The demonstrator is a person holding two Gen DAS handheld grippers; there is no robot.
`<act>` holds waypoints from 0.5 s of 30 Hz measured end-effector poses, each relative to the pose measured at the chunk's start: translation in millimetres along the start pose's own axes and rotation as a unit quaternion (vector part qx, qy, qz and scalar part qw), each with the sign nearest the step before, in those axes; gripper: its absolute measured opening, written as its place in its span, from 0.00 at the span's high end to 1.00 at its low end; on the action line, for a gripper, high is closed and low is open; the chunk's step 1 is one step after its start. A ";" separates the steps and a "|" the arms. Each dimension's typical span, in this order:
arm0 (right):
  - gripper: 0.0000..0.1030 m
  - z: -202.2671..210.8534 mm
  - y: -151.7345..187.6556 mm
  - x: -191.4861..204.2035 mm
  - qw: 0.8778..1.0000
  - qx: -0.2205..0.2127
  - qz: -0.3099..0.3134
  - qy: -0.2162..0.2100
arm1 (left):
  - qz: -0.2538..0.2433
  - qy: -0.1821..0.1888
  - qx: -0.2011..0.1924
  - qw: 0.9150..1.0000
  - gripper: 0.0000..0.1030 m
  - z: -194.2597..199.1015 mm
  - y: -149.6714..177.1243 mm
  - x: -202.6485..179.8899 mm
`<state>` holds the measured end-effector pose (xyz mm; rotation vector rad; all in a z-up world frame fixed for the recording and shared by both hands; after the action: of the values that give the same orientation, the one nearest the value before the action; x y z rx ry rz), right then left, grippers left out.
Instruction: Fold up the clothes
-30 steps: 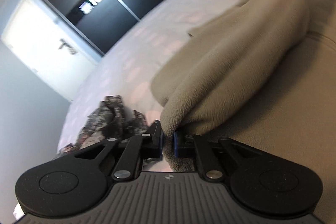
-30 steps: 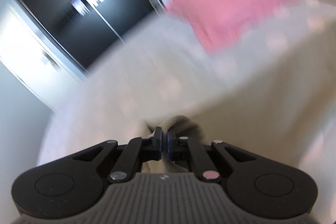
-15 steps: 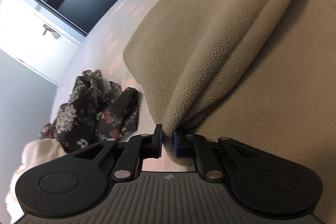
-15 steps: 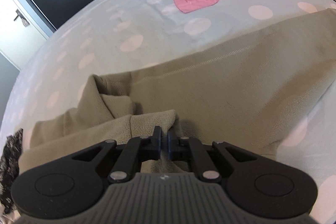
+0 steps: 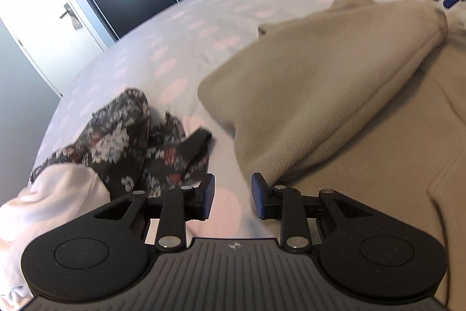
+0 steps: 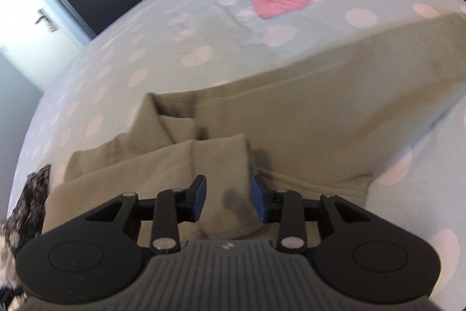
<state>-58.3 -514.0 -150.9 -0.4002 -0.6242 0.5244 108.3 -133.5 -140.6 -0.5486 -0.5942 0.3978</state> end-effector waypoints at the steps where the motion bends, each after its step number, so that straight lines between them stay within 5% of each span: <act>1: 0.63 1.9 3.4 6.6 1.000 -0.002 0.013 -0.014 | 0.003 -0.004 -0.005 1.000 0.75 -1.1 -6.4 -0.3; 4: 0.63 -5.6 16.5 20.7 0.999 0.010 0.036 -0.036 | 0.007 0.003 -0.014 1.000 0.75 -7.7 -21.8 -7.3; 9: 0.71 -40.9 29.6 3.3 0.998 0.025 0.049 0.015 | -0.002 0.008 0.020 1.000 0.75 -38.4 -25.5 -22.6; 15: 0.71 -56.4 27.6 4.6 0.997 0.016 0.070 0.024 | 0.005 -0.007 0.050 0.999 0.75 -49.7 -18.9 -23.7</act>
<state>-28.3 -500.3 -204.6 -0.4264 -0.5433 0.6567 124.6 -178.4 -173.9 -0.4539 -0.5818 0.4380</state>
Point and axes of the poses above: each gripper's, at about its wrist camera, not at the fingertips, and z roughly against the way its jaws point, x to its left, y to its underside, the point moved 10 cm from there along -z, roughly the way its jaws point, and after that the axes turned 4 degrees about -z, right-handed, at the moved point
